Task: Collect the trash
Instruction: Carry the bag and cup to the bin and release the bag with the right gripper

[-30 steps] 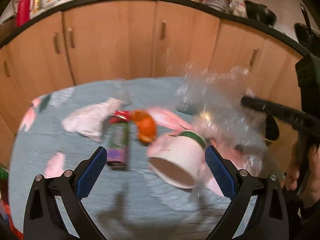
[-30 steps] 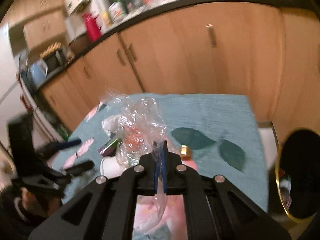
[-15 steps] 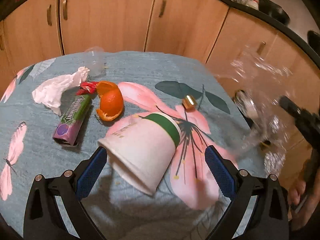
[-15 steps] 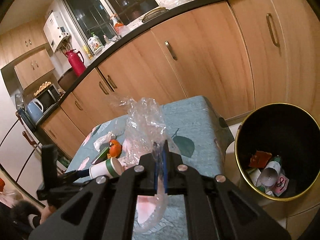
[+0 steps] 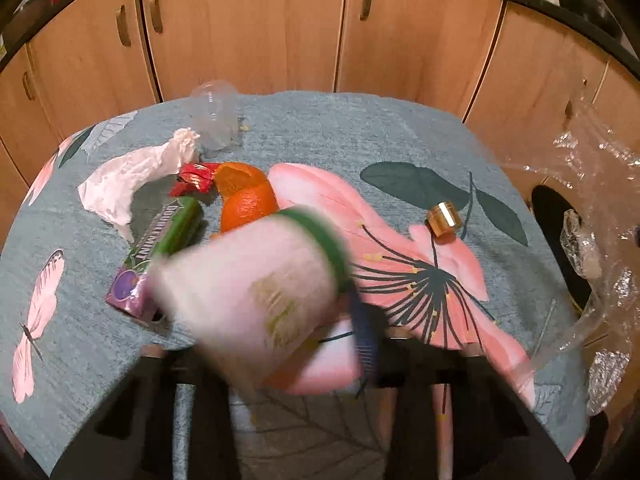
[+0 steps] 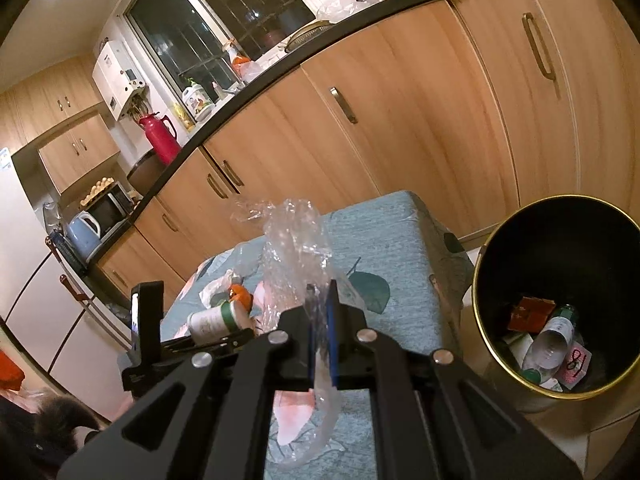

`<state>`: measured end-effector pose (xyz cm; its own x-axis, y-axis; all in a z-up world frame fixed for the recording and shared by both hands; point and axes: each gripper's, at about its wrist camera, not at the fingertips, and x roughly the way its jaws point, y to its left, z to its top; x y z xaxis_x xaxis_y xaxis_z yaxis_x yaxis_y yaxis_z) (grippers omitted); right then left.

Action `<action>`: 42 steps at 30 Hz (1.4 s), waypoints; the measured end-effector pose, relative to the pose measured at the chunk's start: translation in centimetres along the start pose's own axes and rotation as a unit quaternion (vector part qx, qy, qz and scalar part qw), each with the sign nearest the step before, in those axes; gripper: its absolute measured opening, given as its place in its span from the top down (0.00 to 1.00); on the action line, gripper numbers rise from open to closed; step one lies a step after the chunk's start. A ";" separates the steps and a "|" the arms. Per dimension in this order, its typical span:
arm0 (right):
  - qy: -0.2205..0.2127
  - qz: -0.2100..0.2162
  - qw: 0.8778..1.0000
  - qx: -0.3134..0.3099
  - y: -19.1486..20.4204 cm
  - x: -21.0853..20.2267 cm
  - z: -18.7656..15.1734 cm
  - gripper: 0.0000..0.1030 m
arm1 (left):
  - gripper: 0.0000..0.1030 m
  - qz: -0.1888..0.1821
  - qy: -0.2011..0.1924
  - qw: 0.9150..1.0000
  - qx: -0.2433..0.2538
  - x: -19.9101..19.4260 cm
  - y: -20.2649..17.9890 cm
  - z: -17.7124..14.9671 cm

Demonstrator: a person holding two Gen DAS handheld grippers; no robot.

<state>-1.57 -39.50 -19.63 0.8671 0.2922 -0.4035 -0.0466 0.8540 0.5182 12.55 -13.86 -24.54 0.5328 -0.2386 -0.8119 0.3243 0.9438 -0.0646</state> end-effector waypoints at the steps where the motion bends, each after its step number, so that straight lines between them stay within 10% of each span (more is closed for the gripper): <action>1: -0.001 0.001 1.000 0.001 0.1 -0.1 0.0 0.92 | 0.81 -0.002 -0.005 1.000 0.000 -0.3 0.2 0.1; 12: -0.018 0.002 1.000 -0.008 1.1 -1.3 0.5 0.92 | 0.81 -0.131 -0.076 0.988 -0.009 -6.1 1.4 1.5; 30: -0.085 -0.181 0.980 0.012 -9.2 -10.1 2.4 0.92 | 0.81 -0.217 -0.048 0.954 0.201 -3.7 -18.2 5.3; 40: 0.030 -0.309 0.951 0.007 -18.0 -1.2 3.0 0.90 | 0.81 -0.223 -0.031 0.947 0.228 -1.6 -23.2 5.9; 42: 0.042 -0.314 0.948 0.016 -19.2 -0.2 2.8 0.64 | 0.81 -0.221 -0.029 0.947 0.232 -1.1 -23.5 6.0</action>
<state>0.55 -57.15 -27.36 0.6756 -0.2353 -0.6987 0.4824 0.8578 0.1775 9.00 -37.14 -18.66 0.3017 -0.6120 -0.7310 0.8267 0.5498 -0.1191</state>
